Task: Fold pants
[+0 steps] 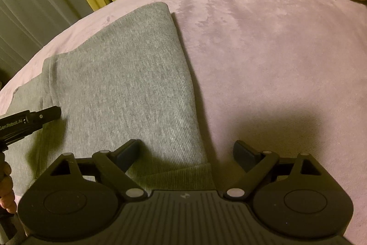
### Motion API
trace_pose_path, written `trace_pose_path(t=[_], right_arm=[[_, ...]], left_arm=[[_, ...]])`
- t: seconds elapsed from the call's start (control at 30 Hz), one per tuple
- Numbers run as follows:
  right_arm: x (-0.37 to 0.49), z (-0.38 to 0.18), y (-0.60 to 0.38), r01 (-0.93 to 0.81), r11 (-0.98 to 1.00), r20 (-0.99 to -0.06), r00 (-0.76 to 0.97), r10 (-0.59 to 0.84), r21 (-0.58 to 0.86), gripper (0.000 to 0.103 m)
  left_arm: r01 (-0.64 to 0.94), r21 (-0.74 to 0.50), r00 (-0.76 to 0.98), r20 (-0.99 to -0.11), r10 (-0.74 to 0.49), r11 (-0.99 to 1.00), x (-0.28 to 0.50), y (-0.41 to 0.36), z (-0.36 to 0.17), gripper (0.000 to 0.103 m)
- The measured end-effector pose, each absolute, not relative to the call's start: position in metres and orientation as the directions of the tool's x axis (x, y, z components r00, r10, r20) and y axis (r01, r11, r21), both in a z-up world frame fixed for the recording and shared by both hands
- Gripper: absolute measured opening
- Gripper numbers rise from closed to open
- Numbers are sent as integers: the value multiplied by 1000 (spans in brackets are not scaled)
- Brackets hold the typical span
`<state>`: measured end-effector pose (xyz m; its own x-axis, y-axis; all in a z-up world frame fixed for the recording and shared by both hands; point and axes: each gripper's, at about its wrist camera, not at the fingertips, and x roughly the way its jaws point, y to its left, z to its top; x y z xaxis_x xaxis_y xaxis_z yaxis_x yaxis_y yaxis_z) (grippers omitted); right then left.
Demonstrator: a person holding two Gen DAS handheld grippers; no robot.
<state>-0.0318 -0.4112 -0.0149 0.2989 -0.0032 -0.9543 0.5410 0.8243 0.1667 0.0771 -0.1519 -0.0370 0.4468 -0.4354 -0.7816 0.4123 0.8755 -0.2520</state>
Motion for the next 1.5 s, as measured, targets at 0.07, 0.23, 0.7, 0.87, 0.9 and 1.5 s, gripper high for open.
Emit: trace_pose_path(t=[0.07, 0.23, 0.7, 0.87, 0.9, 1.5], right_arm=[[-32, -15, -412, 541, 824, -955, 298, -3, 167, 91], [-31, -15, -412, 541, 824, -954, 300, -3, 167, 91], [-51, 12, -414, 549, 805, -886, 459, -63, 227, 91], [-51, 13, -416, 560, 795, -886, 459, -64, 233, 92], [-50, 12, -416, 557, 797, -887, 457, -62, 232, 92], [-34, 27, -379, 462, 886, -888, 421, -188, 31, 92]], left_arm=[[426, -252, 444, -778, -444, 869, 76, -154, -38, 58], [429, -222, 472, -772, -426, 876, 73, -156, -34, 25], [463, -211, 580, -662, -475, 861, 56, -124, 36, 18], [414, -180, 619, -664, -420, 893, 63, -78, 45, 18], [399, -157, 633, -666, -395, 904, 64, -69, 44, 18], [294, -293, 628, -658, -415, 910, 75, 6, -11, 63]])
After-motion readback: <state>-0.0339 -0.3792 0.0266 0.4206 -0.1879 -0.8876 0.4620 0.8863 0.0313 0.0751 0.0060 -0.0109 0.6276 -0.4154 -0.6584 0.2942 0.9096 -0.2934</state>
